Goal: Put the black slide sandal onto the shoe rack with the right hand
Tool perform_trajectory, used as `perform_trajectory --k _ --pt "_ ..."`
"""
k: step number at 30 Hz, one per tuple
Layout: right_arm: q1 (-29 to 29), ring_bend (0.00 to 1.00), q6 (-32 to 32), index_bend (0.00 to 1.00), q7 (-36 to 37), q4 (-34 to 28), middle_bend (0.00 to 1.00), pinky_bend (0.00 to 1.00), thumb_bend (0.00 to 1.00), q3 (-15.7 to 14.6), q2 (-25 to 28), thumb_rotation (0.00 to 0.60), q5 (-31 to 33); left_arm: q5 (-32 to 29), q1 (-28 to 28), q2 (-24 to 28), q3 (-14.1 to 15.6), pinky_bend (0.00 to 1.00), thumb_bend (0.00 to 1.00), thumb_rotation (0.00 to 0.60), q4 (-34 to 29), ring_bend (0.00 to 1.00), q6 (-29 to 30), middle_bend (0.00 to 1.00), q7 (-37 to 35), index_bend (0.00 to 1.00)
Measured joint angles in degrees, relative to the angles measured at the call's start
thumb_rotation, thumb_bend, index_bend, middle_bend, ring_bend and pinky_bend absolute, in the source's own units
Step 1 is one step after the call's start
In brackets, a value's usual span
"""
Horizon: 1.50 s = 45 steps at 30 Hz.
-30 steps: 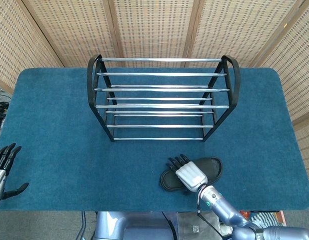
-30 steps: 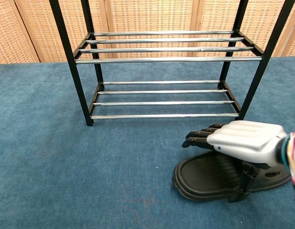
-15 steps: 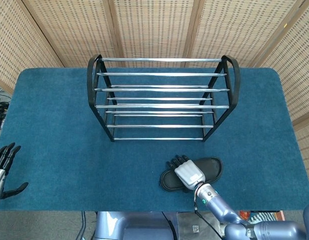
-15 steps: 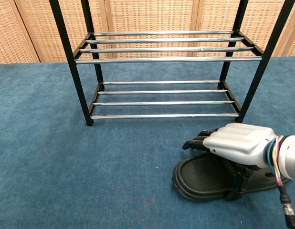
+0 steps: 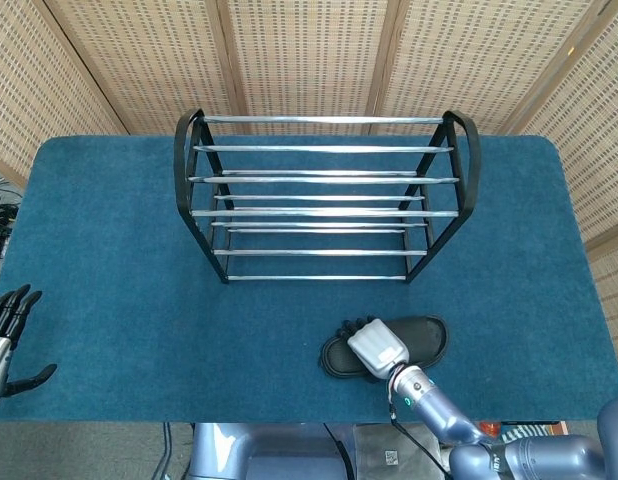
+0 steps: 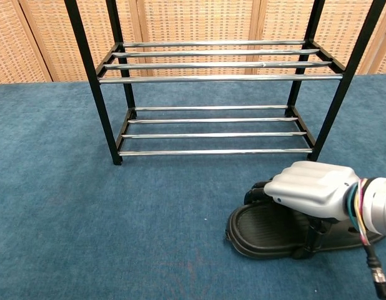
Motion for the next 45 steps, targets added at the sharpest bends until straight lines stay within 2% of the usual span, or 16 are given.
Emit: perform_trajectory --k 5,14,18,21,27,33,42,45 --pt "-0.17 0.27 0.08 0.42 2.8 -1.16 0.46 0.36 0.59 -1.26 2.11 0.6 -7.14 0.13 0.0 0.05 0.07 0.0 0.19 0.6 -0.04 0.0 0.02 0.0 -0.06 0.0" --pt "0.35 0.29 1.2 0.45 11.97 -3.87 0.48 0.36 0.66 -5.25 9.39 0.6 -30.85 0.11 -0.16 0.06 0.09 0.0 0.19 0.6 -0.24 0.0 -0.23 0.0 0.16 0.0" --pt "2.15 0.29 1.67 0.46 17.18 -4.41 0.49 0.36 0.72 -7.22 13.41 0.6 -42.06 -0.48 -0.36 0.09 -0.04 0.0 0.19 0.6 -0.11 0.0 -0.76 0.0 -0.06 0.0" --pt "4.39 0.3 1.83 0.47 21.96 -4.41 0.49 0.37 0.75 -7.98 16.92 0.6 -47.89 -1.29 -0.61 0.16 -0.3 0.0 0.19 0.6 -0.08 0.0 -1.37 0.0 -0.28 0.0" --pt "8.73 0.3 2.69 0.47 28.19 -4.47 0.5 0.38 0.79 -7.75 23.48 0.6 -54.94 -3.36 -1.36 0.22 -1.0 0.0 0.19 0.6 -0.02 0.0 -3.08 0.0 -0.47 0.0" --pt "11.83 0.31 3.64 0.49 31.47 -4.57 0.52 0.39 0.85 -6.75 27.54 0.6 -59.31 -5.45 -2.31 0.08 -1.66 0.0 0.19 0.6 -0.07 0.0 -5.11 0.0 0.12 0.0" --pt "15.44 0.34 9.9 0.52 38.59 -2.83 0.54 0.41 0.96 -5.29 30.81 0.6 -67.47 -8.16 -3.44 -0.31 -2.37 0.0 0.19 0.6 -0.52 0.0 -7.41 0.0 2.06 0.0" --pt "16.87 0.34 10.79 0.52 41.49 -1.31 0.54 0.41 0.99 -4.03 31.24 0.6 -68.06 -8.79 -3.71 -0.45 -2.51 0.0 0.19 0.6 -0.74 0.0 -7.9 0.0 2.74 0.0"
